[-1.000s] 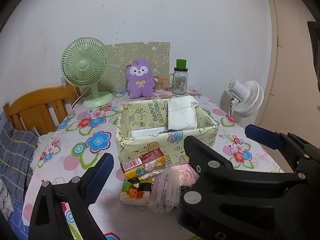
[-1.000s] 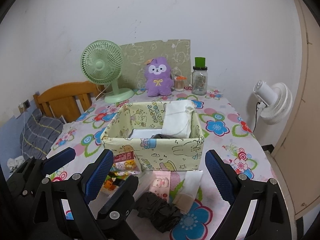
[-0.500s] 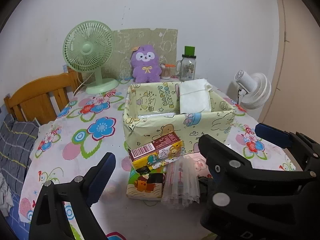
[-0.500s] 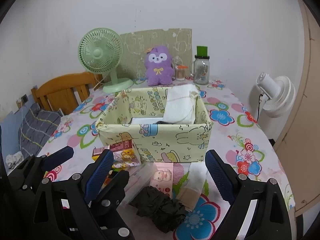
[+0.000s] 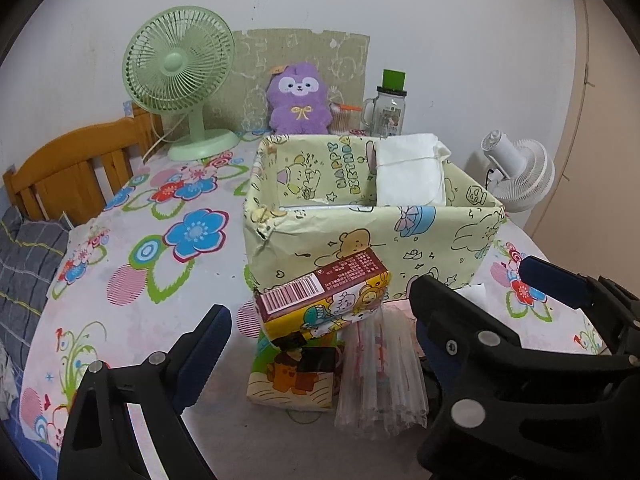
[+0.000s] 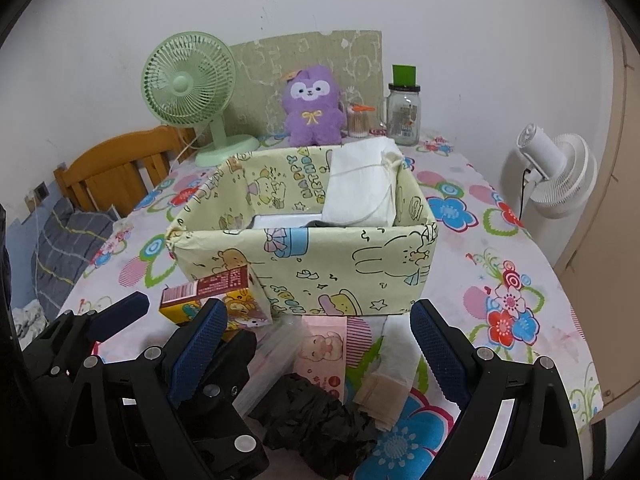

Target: Organize soft objects

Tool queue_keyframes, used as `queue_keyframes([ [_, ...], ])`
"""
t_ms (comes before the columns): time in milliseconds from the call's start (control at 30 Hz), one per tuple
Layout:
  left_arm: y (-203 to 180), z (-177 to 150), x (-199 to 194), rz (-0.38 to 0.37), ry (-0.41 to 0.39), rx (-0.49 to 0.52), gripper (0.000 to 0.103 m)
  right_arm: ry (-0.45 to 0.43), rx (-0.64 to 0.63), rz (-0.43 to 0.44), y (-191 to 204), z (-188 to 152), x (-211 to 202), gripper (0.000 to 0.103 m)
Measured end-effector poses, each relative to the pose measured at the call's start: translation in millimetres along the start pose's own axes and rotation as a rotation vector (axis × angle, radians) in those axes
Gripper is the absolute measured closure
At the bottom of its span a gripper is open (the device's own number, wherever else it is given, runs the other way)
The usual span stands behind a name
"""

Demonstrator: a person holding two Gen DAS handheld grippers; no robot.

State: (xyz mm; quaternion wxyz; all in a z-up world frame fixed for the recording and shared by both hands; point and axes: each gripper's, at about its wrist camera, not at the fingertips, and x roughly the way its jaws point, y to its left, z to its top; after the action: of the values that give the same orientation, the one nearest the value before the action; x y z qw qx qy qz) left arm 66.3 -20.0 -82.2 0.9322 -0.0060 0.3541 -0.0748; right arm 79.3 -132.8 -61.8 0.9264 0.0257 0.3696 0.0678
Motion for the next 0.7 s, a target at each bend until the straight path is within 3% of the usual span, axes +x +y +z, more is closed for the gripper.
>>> queue_keyframes([
  [700, -2, -3, 43, 0.058, 0.071, -0.048, 0.01, 0.079, 0.075, -0.016, -22, -6, 33, 0.009],
])
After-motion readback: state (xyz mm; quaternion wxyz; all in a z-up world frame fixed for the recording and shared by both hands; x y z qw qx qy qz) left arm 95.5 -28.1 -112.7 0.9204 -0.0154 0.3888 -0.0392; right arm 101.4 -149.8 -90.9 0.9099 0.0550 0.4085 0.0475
